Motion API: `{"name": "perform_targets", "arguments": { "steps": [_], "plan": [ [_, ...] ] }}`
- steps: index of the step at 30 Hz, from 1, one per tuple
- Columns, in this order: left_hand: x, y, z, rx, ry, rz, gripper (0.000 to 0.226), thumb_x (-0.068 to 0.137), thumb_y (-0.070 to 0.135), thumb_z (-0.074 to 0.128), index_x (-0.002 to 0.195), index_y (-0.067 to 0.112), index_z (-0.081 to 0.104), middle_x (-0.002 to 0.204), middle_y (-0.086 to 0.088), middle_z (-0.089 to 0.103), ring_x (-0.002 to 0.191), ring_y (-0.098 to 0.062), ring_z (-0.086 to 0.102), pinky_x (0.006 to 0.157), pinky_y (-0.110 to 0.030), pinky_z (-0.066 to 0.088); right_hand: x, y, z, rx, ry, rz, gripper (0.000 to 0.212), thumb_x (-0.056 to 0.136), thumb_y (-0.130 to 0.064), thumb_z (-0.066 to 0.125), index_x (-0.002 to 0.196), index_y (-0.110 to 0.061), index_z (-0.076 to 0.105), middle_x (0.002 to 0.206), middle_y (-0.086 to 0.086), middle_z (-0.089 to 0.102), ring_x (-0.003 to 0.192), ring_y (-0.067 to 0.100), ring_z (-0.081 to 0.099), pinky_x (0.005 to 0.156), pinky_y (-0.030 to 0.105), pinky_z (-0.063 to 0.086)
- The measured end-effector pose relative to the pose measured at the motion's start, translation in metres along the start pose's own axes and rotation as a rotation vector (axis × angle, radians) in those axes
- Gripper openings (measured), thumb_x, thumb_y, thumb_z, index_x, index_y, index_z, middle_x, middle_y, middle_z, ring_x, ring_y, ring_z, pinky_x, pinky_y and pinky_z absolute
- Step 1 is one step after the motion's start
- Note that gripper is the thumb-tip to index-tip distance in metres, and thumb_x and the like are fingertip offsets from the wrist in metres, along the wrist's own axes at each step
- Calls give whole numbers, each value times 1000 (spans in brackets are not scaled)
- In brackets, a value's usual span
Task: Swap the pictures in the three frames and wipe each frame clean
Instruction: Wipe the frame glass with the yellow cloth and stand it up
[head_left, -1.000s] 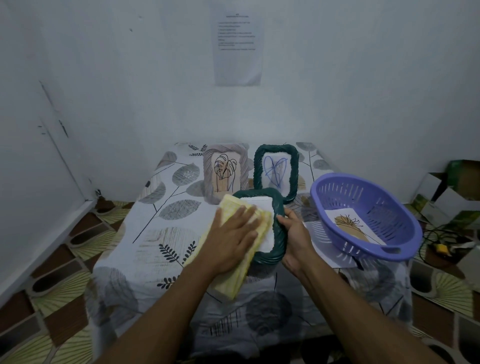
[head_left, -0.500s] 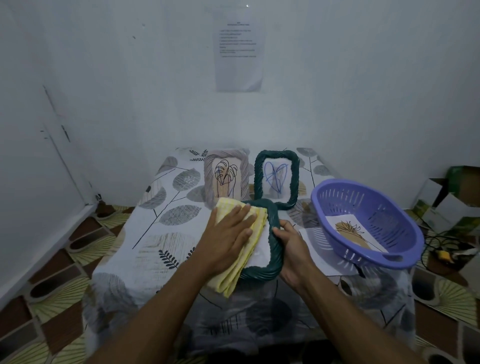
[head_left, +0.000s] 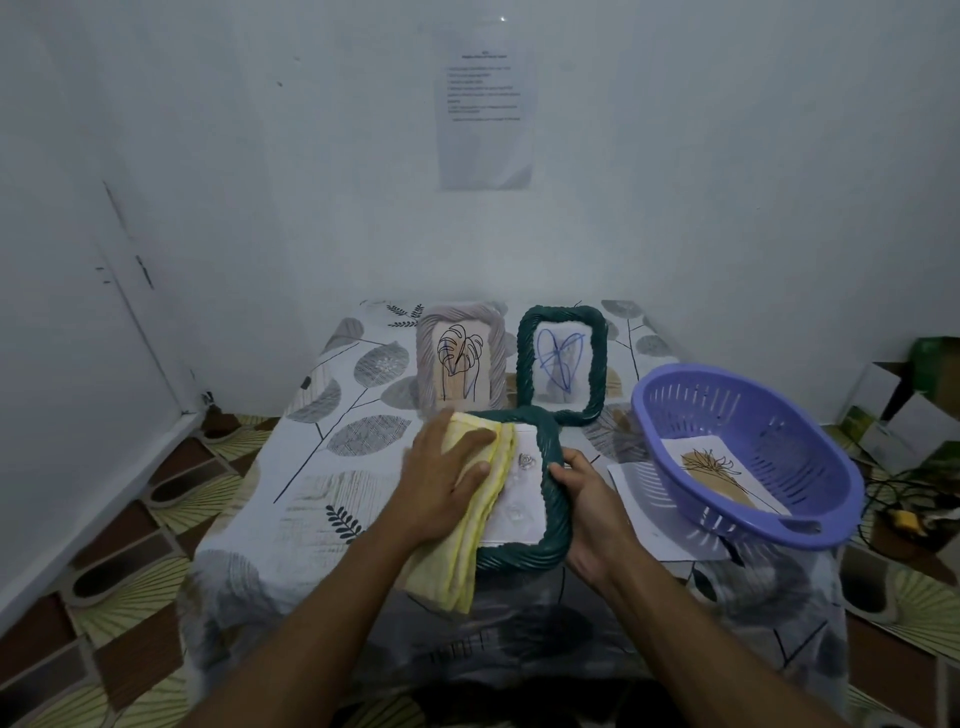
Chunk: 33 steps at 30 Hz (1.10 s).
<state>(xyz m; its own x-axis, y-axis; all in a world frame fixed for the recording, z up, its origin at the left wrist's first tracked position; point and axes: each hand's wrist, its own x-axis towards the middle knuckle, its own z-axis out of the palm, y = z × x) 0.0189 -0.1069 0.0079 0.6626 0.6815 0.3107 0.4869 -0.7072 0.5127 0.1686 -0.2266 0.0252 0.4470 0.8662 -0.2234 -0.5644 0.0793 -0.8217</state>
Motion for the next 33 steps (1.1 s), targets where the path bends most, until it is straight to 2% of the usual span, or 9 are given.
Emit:
{"name": "perform_targets", "arguments": {
  "steps": [4,10,13,16,19,22,28,31,33],
  "plan": [
    [-10,-4,-4,-101,87,-48,38,95,44,49,131,33,51,130,1,25,106,-18,48,96,-35,45,3,4,5,-45,13,-5,22,98,-4,41,110,-5,59,100,22,69,84,35,65,77,48,55],
    [-22,-25,-25,14,191,-88,33,89,40,61,120,25,59,110,5,36,86,-14,50,73,-26,40,10,15,13,-153,54,10,22,98,-6,43,110,-9,61,101,22,70,86,35,66,83,55,53],
    [-28,-66,-51,108,256,-174,33,89,37,62,119,24,59,110,3,40,92,-21,54,72,-28,42,14,17,14,-184,81,0,23,98,-7,42,111,-9,61,101,20,71,89,36,66,86,56,53],
    [-29,-108,-68,294,155,-307,46,90,42,57,134,27,50,141,-10,33,121,-32,46,90,-39,43,17,17,16,-196,96,-14,22,98,-7,43,110,-10,62,101,18,71,89,35,66,85,53,54],
    [-35,-121,-54,519,-108,-336,62,92,64,27,148,39,24,161,-10,-8,146,-35,3,113,-55,10,21,19,15,-220,107,-19,22,98,-8,43,111,-11,62,101,17,70,86,33,66,78,47,55],
    [-41,-116,-36,470,-214,-307,100,68,84,-17,152,36,11,161,0,-11,149,-24,-8,117,-52,-4,24,19,14,-234,110,-20,24,98,-8,43,114,-11,61,101,17,71,85,32,66,73,43,56],
    [-41,-108,-36,445,-217,-302,100,70,81,-15,153,30,8,162,-1,-6,149,-23,-7,117,-50,-8,27,21,17,-194,83,-10,25,98,-7,43,111,-16,63,109,18,70,91,34,66,85,53,54],
    [-34,-87,-35,299,-95,-214,88,85,74,0,144,21,38,152,-9,33,141,-24,27,116,-48,17,28,21,23,-205,55,-21,28,98,-8,44,115,-18,64,111,15,71,101,38,66,91,57,51],
    [-26,-60,-34,-57,-10,-227,68,92,69,18,112,19,60,113,-7,63,103,-18,57,88,-36,43,28,19,28,-226,38,-39,28,98,-8,44,115,-19,64,110,13,71,102,36,66,91,55,52]
  ]
}}
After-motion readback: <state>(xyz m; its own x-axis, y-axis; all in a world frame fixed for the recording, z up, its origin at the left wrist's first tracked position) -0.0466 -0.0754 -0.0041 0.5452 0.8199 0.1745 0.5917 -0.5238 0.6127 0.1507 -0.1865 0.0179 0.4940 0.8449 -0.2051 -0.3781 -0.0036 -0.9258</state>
